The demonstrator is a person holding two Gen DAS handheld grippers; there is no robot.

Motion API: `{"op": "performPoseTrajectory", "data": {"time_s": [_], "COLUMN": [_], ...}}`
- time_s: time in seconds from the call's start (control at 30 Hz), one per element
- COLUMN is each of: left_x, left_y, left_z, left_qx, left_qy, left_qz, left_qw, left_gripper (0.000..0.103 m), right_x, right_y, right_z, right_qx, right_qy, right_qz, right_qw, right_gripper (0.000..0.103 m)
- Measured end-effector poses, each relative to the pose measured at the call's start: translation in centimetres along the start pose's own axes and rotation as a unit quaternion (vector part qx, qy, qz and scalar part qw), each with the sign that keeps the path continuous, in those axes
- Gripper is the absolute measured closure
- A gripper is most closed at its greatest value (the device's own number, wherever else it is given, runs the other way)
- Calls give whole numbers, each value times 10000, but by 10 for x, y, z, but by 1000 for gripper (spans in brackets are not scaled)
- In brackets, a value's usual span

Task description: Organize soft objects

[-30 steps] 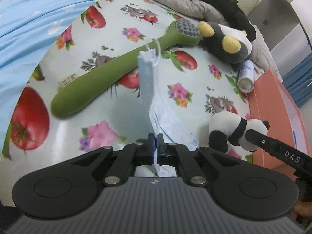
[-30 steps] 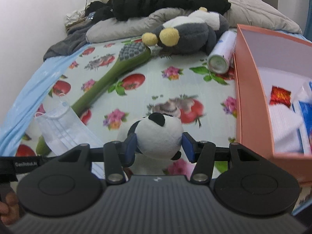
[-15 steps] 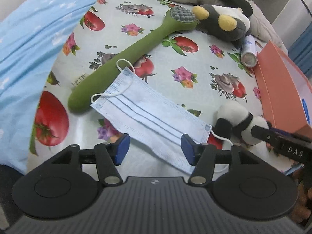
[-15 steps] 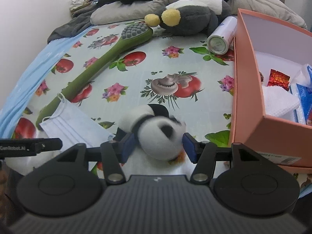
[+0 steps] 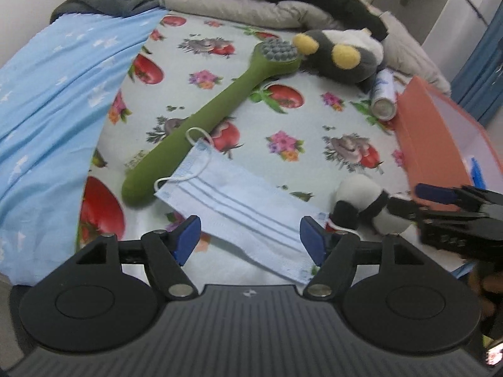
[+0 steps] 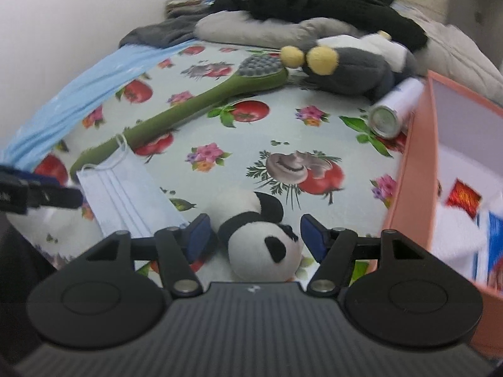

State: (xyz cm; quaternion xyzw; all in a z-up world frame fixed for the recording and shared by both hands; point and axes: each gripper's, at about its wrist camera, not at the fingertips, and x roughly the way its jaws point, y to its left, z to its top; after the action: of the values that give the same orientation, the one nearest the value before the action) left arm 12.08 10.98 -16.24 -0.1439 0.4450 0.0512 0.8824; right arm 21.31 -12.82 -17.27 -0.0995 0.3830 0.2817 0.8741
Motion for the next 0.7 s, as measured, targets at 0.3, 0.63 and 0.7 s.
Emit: {"op": "performPoseTrajectory", "data": {"time_s": [0.3,0.63,0.7], "left_x": [10,58,68], "left_y": [-8,-27,-29], "left_z": [2,10,8], "left_qx": [206,1245,1453], "left_qy": [-105,215,409], "left_qz": [7,-31,24], "left_qw": [9997,9920,9885], "left_gripper": [28,18,18], "right_x": [22,32,32], "right_y": [7,6,5], "right_z": [0,-18,-19], "right_qx": [-674,-1056,-998], "right_qy": [291,675,646], "right_qz": [-4,-145,-145], "right_qw": [9973,9920,9928], "right_gripper": [37,43,44]}}
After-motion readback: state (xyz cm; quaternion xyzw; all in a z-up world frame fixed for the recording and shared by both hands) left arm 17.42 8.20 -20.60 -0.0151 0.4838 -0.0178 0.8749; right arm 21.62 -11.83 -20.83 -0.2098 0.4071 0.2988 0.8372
